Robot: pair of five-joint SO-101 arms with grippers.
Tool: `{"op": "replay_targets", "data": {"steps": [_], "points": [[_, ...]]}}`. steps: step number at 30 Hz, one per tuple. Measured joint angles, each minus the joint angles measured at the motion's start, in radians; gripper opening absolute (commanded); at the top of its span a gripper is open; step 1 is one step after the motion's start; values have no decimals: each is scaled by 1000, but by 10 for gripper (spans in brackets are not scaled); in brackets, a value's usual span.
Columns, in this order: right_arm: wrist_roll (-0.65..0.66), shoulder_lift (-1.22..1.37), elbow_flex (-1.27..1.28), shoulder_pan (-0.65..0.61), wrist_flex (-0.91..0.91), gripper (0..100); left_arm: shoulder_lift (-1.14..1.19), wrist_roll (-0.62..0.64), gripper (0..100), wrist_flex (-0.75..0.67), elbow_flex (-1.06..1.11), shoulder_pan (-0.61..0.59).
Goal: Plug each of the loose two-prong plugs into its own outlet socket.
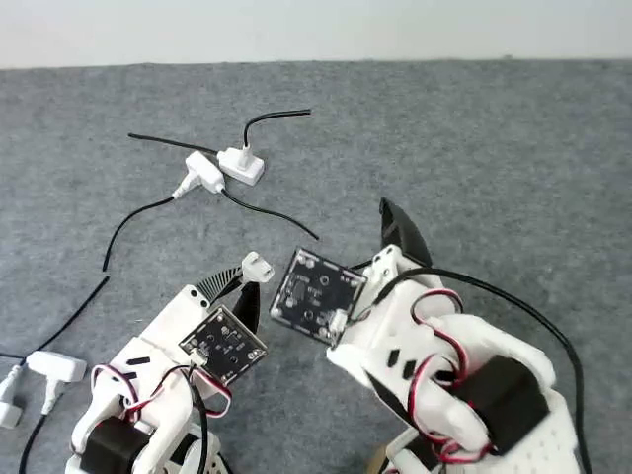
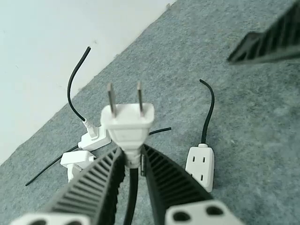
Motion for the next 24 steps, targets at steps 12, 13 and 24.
{"op": "replay_targets", "data": {"steps": [12,13,24], "points": [[-23,-8,-110,-8,141,211,0,0,11,0,0,0],[-35,-12,-117,-8,141,158,0,0,11,0,0,0],[-77,14,-120,-12,74,56,0,0,11,-48,55,0]]}}
